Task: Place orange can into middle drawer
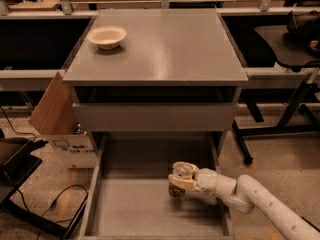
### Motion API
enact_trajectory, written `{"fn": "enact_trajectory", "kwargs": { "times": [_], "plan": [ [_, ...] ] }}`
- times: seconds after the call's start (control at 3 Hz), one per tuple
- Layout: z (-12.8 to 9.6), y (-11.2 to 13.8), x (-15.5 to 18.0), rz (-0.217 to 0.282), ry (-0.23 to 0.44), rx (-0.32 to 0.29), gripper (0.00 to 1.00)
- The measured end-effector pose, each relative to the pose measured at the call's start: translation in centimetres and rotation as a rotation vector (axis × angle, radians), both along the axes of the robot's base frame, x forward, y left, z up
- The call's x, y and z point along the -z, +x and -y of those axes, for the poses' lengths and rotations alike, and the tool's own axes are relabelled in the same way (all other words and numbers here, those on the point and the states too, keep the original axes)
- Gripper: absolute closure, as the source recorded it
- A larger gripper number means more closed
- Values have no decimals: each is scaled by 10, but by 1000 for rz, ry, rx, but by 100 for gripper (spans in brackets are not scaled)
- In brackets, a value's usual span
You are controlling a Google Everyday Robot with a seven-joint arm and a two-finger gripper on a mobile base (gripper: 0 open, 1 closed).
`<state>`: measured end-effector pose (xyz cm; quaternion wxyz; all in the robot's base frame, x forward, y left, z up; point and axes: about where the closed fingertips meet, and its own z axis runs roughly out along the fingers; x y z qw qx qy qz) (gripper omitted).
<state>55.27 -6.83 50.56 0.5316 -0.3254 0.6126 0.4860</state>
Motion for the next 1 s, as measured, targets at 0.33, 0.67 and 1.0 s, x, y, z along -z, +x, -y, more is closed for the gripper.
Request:
{"fn": "enact_trajectory", "kwargs": {
  "times": [0.33, 0.67, 1.0],
  "plan": [
    [-3, 0, -1, 0, 3, -5, 51],
    [-5, 0, -1, 0, 4, -9, 28],
    [-7, 0, -2, 1, 5, -13, 5]
  ]
}}
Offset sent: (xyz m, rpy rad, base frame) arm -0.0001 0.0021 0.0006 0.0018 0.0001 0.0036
